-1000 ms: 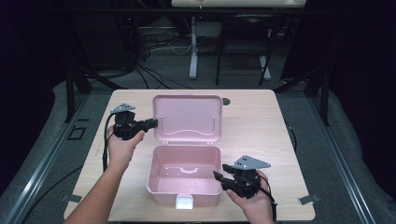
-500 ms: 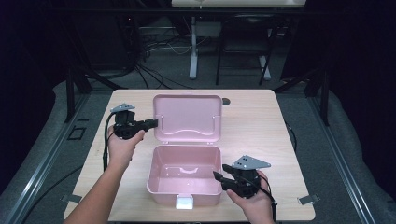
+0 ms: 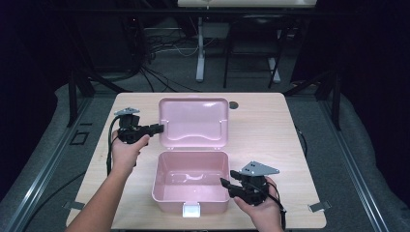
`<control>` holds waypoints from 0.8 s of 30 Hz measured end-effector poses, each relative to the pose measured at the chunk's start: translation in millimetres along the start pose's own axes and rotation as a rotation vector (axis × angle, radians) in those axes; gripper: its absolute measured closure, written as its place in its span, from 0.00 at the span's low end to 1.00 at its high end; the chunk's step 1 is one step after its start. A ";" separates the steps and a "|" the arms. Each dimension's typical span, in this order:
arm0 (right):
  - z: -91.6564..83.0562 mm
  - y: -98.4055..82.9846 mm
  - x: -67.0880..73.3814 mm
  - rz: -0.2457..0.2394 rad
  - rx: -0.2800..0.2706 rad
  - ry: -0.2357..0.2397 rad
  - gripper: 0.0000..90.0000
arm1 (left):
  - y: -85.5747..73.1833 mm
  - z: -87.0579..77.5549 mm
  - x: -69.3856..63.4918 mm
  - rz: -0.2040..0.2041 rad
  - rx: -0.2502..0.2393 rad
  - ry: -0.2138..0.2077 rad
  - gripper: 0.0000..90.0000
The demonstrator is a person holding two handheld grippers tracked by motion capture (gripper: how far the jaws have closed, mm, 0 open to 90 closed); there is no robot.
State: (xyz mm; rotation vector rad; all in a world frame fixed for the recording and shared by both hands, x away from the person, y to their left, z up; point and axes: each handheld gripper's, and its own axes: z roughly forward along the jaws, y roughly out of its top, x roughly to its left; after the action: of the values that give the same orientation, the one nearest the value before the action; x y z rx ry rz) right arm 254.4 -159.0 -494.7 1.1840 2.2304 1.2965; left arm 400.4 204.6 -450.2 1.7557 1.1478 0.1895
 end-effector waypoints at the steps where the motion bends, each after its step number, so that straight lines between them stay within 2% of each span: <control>1: 0.0 0.0 0.1 0.000 0.000 0.000 0.61 | -0.4 0.5 0.3 -0.002 0.001 0.002 0.90; 9: -0.3 -0.6 1.5 0.001 0.000 -0.001 0.61 | -0.9 5.4 2.1 -0.012 0.012 0.014 0.91; 21: -1.0 -1.4 3.3 0.008 0.004 0.002 0.60 | -0.1 11.0 7.4 -0.049 0.031 -0.011 0.90; 24: -1.1 -1.5 3.5 0.012 0.005 0.003 0.61 | -0.2 12.0 8.6 -0.048 0.040 -0.013 0.89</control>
State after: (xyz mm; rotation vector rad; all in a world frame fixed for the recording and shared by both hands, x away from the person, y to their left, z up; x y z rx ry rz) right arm 250.8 -157.3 -494.8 1.1992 2.2338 1.2990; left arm 412.0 203.4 -459.4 1.7596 1.1905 0.1267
